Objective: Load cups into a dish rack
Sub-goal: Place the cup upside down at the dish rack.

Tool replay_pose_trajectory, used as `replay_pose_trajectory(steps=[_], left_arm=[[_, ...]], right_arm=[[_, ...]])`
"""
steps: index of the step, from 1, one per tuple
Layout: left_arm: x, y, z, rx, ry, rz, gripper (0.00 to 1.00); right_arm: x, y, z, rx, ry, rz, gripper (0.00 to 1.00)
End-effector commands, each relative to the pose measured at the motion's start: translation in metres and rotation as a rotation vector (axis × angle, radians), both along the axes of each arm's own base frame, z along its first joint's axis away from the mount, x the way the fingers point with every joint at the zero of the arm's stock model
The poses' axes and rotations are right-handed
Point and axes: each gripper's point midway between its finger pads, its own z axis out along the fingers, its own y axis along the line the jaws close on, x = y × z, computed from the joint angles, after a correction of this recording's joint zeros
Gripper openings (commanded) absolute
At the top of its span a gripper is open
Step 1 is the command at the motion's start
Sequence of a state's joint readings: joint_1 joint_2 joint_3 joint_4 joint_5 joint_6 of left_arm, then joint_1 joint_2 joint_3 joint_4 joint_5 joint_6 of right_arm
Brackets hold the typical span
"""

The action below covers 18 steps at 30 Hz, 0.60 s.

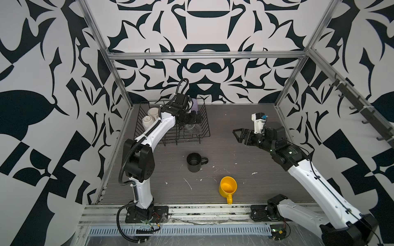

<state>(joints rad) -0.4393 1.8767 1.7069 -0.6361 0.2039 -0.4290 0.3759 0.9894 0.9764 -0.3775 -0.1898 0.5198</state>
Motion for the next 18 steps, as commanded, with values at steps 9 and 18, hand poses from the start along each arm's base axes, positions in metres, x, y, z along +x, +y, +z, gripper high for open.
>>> replay_pose_trajectory(steps=[9, 18], left_arm=[[0.009, -0.016, -0.033, -0.021, 0.064, -0.001, 0.97], [0.010, -0.020, -0.045, -0.026, 0.083, 0.004, 0.97]], right_arm=[[0.002, -0.004, 0.009, -0.012, -0.046, -0.013, 0.91], [0.004, -0.003, 0.008, -0.013, -0.042, -0.009, 0.91]])
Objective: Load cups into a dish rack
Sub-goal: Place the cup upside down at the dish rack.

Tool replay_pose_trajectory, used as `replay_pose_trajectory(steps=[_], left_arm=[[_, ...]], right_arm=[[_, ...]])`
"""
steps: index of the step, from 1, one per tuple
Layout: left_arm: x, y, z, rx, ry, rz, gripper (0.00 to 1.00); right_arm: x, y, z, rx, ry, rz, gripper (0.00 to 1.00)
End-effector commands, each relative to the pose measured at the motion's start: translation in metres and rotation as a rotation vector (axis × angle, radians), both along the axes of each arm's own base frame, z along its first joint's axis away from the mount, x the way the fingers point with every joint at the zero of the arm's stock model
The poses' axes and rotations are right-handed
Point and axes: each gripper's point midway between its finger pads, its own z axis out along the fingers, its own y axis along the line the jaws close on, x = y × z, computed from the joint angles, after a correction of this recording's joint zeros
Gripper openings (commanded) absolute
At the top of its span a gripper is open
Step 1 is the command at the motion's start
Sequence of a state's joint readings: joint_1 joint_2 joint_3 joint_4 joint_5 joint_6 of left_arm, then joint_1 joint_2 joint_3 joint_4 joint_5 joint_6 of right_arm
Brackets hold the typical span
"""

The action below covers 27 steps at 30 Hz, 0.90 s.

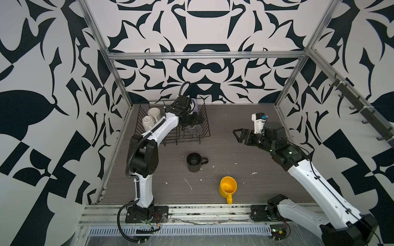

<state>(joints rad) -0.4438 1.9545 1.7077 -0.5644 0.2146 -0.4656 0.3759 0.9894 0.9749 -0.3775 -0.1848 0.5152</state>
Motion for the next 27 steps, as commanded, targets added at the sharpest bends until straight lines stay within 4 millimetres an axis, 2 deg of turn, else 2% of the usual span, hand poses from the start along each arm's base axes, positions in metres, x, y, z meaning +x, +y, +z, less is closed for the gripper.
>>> replay_pose_trajectory(steps=[1, 12, 16, 21, 27], left_arm=[[-0.005, -0.008, -0.017, -0.009, 0.052, -0.012, 0.98], [-0.009, -0.011, 0.009, -0.054, 0.014, -0.021, 0.98], [-0.011, -0.016, 0.011, -0.082, 0.018, -0.029, 0.98], [-0.012, -0.023, 0.005, -0.082, 0.028, -0.037, 0.98], [-0.014, -0.028, -0.016, -0.073, 0.074, -0.041, 0.98]], right_arm=[[0.004, -0.002, 0.009, -0.006, -0.041, -0.006, 0.91], [0.007, 0.001, 0.007, 0.004, -0.036, 0.001, 0.90], [0.007, 0.002, 0.007, 0.006, -0.035, 0.001, 0.90], [0.007, 0.002, 0.007, 0.007, -0.034, 0.001, 0.90], [0.005, 0.001, 0.008, 0.008, -0.037, -0.002, 0.90]])
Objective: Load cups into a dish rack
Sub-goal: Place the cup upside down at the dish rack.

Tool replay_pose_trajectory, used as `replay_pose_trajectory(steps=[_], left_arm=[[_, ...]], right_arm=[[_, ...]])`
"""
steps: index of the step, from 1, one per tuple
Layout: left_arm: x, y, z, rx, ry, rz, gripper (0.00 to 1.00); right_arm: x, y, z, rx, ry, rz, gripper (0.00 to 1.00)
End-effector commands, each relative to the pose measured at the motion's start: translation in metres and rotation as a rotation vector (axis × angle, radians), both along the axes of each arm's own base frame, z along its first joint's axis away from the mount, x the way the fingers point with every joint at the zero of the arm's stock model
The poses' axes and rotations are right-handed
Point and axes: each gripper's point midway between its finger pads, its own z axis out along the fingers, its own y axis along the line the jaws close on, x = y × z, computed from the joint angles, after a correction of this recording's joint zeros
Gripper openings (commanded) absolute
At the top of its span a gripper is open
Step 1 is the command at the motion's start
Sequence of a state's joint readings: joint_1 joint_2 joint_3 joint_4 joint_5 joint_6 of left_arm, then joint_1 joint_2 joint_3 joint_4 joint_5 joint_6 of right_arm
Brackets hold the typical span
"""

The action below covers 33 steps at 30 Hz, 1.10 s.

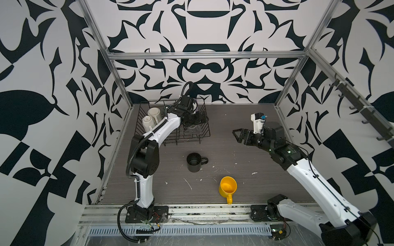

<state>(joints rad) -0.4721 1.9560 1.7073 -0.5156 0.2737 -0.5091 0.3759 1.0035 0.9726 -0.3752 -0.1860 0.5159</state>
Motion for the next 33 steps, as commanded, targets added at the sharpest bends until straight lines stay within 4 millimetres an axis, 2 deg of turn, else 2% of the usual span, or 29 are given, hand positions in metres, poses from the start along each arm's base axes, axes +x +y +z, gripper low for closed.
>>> replay_pose_trajectory(steps=[1, 7, 12, 15, 19, 23, 27, 30, 33], left_arm=[[-0.007, -0.004, -0.027, 0.007, 0.073, -0.008, 0.98], [-0.006, -0.004, -0.023, 0.010, 0.055, -0.008, 0.99], [-0.008, 0.001, -0.009, 0.024, 0.020, -0.010, 0.99], [-0.009, 0.002, 0.011, 0.003, -0.031, -0.010, 0.99], [-0.010, 0.009, 0.051, -0.018, -0.146, 0.004, 1.00], [-0.015, 0.028, 0.096, 0.013, -0.296, 0.044, 0.99], [-0.024, 0.060, 0.132, 0.079, -0.445, 0.121, 0.99], [-0.035, 0.087, 0.144, 0.154, -0.529, 0.174, 0.99], [-0.046, 0.116, 0.146, 0.230, -0.560, 0.243, 0.99]], right_arm=[[0.003, 0.000, 0.013, 0.010, -0.050, 0.000, 0.90], [0.003, -0.001, 0.011, 0.008, -0.046, -0.004, 0.90], [0.003, -0.002, 0.010, 0.002, -0.044, -0.006, 0.90], [0.003, -0.003, 0.010, -0.003, -0.038, -0.011, 0.89], [0.001, -0.004, 0.008, -0.025, -0.019, -0.008, 0.86], [-0.001, -0.002, 0.002, -0.049, 0.020, 0.018, 0.82], [-0.006, 0.004, -0.007, -0.064, 0.063, 0.051, 0.77], [-0.012, 0.017, -0.013, -0.112, 0.082, 0.094, 0.76], [-0.022, 0.041, -0.018, -0.213, 0.085, 0.162, 0.75]])
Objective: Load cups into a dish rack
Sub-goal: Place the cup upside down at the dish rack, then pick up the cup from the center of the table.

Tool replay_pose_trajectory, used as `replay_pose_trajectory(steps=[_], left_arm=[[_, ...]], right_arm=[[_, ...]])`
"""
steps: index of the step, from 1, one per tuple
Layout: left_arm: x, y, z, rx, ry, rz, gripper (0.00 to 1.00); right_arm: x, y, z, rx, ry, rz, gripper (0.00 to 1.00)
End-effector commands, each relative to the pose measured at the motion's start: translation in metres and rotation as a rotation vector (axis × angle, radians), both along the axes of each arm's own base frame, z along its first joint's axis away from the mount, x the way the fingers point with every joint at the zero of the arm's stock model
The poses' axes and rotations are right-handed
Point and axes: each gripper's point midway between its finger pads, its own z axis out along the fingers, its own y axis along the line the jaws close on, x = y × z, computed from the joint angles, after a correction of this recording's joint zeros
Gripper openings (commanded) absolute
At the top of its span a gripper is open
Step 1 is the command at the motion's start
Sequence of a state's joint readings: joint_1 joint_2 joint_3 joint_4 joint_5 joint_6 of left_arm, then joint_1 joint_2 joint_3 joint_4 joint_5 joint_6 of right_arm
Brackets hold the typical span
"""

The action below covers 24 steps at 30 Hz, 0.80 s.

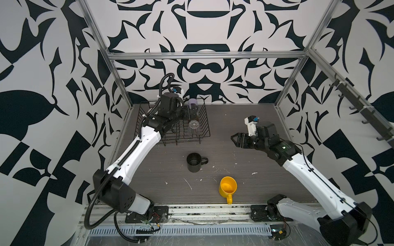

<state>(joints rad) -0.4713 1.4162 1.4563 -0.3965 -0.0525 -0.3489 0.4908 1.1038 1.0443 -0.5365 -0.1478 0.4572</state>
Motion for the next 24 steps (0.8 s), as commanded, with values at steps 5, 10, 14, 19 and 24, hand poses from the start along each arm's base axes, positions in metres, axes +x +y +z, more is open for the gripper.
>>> replay_pose_trajectory(steps=[5, 10, 14, 19, 24], left_arm=[[-0.017, 0.084, -0.013, 0.098, -0.025, 0.250, 0.99], [-0.031, 0.127, -0.022, -0.020, 0.014, 0.346, 0.99], [-0.041, 0.147, -0.025, -0.071, 0.019, 0.394, 0.99], [-0.048, 0.163, -0.033, -0.103, 0.040, 0.429, 0.99], [-0.050, 0.170, -0.037, -0.110, 0.050, 0.444, 0.99]], right_arm=[[-0.020, 0.065, 0.001, -0.181, -0.030, 0.202, 0.73], [-0.031, 0.111, -0.018, -0.243, 0.000, 0.317, 0.68], [-0.036, 0.136, -0.032, -0.268, 0.019, 0.370, 0.68], [-0.034, 0.156, -0.055, -0.322, 0.048, 0.408, 0.66], [-0.026, 0.167, -0.075, -0.385, 0.055, 0.417, 0.64]])
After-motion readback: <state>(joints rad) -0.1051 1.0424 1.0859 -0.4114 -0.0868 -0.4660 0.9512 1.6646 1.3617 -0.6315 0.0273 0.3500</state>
